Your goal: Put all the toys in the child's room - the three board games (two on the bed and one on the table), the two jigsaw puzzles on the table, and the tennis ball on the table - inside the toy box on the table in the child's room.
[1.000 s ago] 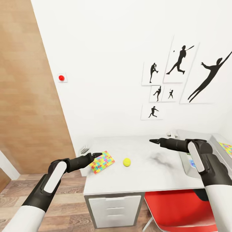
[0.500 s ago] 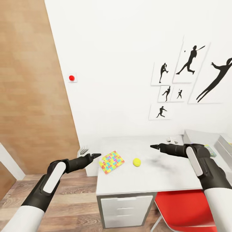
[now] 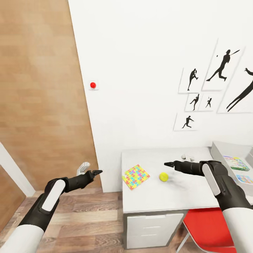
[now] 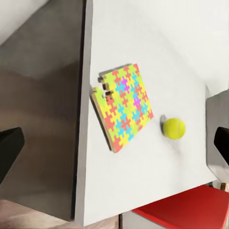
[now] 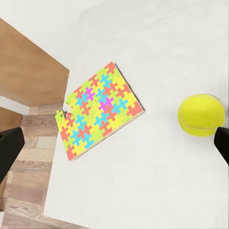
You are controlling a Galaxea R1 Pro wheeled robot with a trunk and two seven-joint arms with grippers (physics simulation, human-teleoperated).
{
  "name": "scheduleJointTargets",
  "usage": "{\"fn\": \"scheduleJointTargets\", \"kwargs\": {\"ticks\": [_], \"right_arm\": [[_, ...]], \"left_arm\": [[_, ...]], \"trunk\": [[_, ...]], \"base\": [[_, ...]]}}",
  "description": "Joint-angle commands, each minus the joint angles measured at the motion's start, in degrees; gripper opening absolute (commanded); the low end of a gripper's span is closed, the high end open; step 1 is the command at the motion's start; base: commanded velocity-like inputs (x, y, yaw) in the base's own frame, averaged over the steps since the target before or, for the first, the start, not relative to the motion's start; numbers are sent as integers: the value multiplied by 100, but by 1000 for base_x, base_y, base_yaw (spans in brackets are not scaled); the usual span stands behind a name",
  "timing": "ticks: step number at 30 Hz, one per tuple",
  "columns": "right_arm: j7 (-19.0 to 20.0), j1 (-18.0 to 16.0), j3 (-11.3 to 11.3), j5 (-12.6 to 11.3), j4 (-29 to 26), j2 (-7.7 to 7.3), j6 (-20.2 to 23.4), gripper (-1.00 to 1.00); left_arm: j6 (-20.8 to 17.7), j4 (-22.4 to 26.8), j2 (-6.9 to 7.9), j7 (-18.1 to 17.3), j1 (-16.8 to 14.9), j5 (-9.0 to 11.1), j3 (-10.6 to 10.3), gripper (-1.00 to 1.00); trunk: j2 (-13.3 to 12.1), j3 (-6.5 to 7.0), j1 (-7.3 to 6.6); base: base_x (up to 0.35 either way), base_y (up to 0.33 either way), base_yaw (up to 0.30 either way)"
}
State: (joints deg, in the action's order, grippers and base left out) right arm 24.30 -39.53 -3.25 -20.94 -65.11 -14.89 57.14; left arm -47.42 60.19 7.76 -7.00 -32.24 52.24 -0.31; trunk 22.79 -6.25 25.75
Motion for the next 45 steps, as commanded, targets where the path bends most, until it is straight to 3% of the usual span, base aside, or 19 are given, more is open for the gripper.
{"fn": "scheduleJointTargets", "kwargs": {"ticks": [1, 8, 24, 45], "right_arm": [[49, 0, -10, 48, 30, 2, 24, 100], [27, 16, -7, 52, 137, -3, 16, 100], [15, 23, -3, 62, 178, -16, 9, 100], [5, 24, -9, 64, 190, -22, 8, 100]], "left_arm": [[-12, -85, 18, -28, -4, -18, 62, 100], [-4, -535, 57, -23, -5, -28, 236, 100], [57, -1667, 74, -18, -4, -41, 312, 100], [246, -2428, 56, -20, -4, -39, 317, 100]], "trunk": [[13, -13, 4], [13, -13, 4], [13, -13, 4], [13, -13, 4]], "base": [[0, 326, 0], [0, 302, 0], [15, 91, 0], [249, 7, 0]]}}
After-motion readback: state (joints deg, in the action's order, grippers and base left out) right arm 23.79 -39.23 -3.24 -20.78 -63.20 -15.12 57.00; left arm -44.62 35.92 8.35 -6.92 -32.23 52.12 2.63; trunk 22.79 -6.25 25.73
